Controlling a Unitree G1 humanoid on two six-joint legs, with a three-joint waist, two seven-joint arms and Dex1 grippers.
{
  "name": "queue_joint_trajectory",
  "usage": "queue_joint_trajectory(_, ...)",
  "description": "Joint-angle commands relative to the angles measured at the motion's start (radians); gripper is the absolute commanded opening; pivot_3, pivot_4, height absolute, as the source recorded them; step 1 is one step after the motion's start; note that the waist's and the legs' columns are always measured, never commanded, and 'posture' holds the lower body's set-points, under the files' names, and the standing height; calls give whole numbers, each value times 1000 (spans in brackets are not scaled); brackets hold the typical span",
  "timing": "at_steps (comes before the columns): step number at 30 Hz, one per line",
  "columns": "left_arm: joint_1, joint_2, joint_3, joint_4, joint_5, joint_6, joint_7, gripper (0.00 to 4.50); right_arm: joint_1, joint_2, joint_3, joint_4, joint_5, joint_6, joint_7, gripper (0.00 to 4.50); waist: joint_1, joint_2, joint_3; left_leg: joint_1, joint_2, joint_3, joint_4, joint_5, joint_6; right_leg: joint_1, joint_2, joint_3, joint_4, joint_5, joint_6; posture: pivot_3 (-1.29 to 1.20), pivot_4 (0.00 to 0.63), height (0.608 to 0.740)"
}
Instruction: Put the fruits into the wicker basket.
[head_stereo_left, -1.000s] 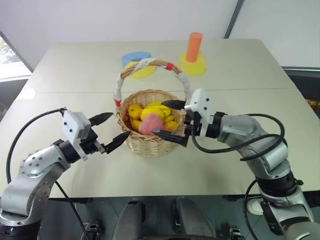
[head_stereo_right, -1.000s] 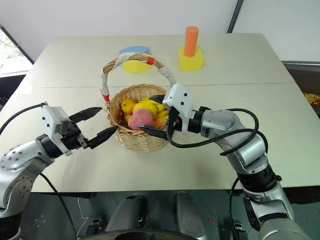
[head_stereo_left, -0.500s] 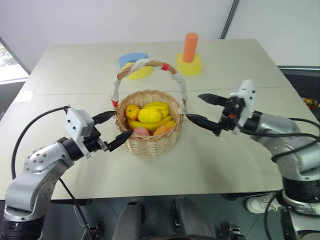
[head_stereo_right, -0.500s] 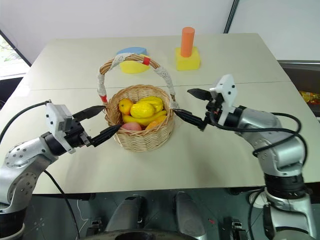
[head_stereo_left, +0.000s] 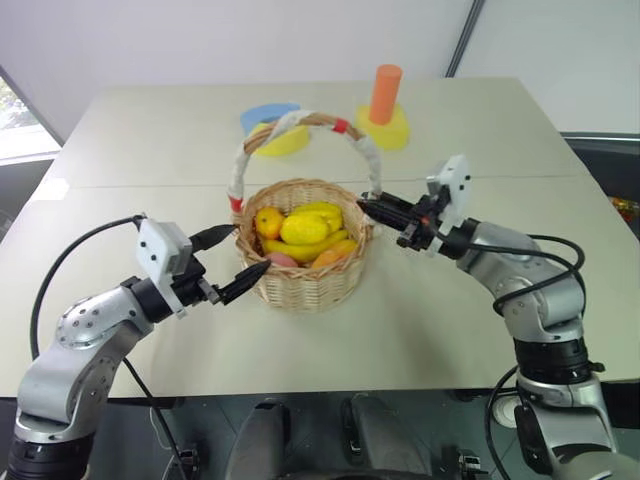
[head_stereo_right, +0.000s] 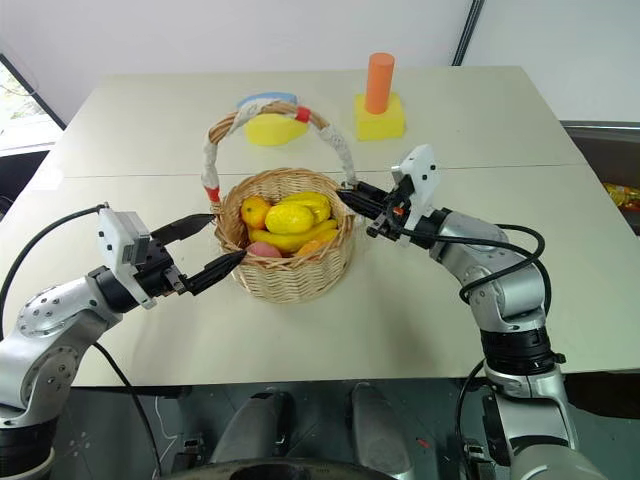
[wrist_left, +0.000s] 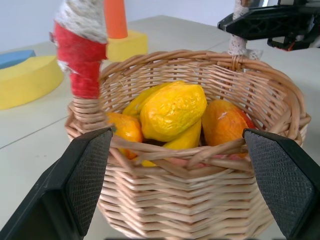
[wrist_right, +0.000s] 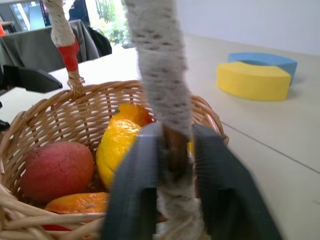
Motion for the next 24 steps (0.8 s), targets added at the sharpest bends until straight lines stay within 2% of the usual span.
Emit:
queue_joint_trajectory(1, -11, -1, 5, -16, 8, -16, 9, 4500, -16, -12, -75, -64, 37, -19, -12, 6, 0, 0, 0, 0, 0, 0, 0, 0, 0, 0, 0, 0, 0, 0, 0, 0, 150, 740)
queue_joint_trajectory(6, -39, -1, -10, 16, 21, -25, 3, 4500, -34, -112, -239, 78, -32, -86, -68, 6, 6, 0, 0, -1, -1, 0, 0, 0, 0, 0, -1, 0, 0, 0, 0, 0, 150, 740)
queue_joint_trajectory(11, -62, -9, -31, 39, 39, -34, -4, 4500, -76, -206, -323, 318, -182, -232, -193, 6, 0, 0, 0, -1, -2, 1, 0, 0, 0, 0, -1, 0, 0, 0, 0, 0, 150, 740)
queue_joint_trajectory(15, -88, -20, -50, 62, 53, -42, -6, 4500, -119, -244, -349, 517, -269, -327, -291, 6, -5, 1, 0, 0, -1, 2, 0, 0, 0, 0, 0, 0, 0, 0, 0, 0, 150, 740)
queue_joint_trajectory(20, -105, -34, -63, 82, 72, -52, 0, 4500, -147, -238, -358, 630, -280, -382, -320, 6, -6, 1, 0, 1, 0, 3, 0, 0, 0, 0, 1, 2, 2, 0, 0, 0, 150, 740)
queue_joint_trajectory(22, -110, -36, -64, 93, 92, -55, 13, 4500, -134, -236, -363, 625, -260, -373, -303, 1090, -6, 1, 0, 1, 0, 3, 0, 0, 0, 0, 1, 2, 2, 0, 0, 0, 150, 740)
queue_joint_trajectory(23, -114, -38, -63, 103, 103, -55, 23, 4500, -128, -237, -366, 621, -257, -373, -301, 1434, -5, 1, 0, 1, 0, 3, 0, 0, 0, 0, 1, 2, 2, 0, 0, 0, 150, 740)
queue_joint_trajectory(24, -118, -43, -59, 114, 111, -52, 36, 4500, -117, -239, -369, 613, -258, -377, -301, 1973, -5, 1, 0, 1, 0, 3, 0, 0, 0, 0, 1, 2, 2, 0, 0, 0, 150, 740)
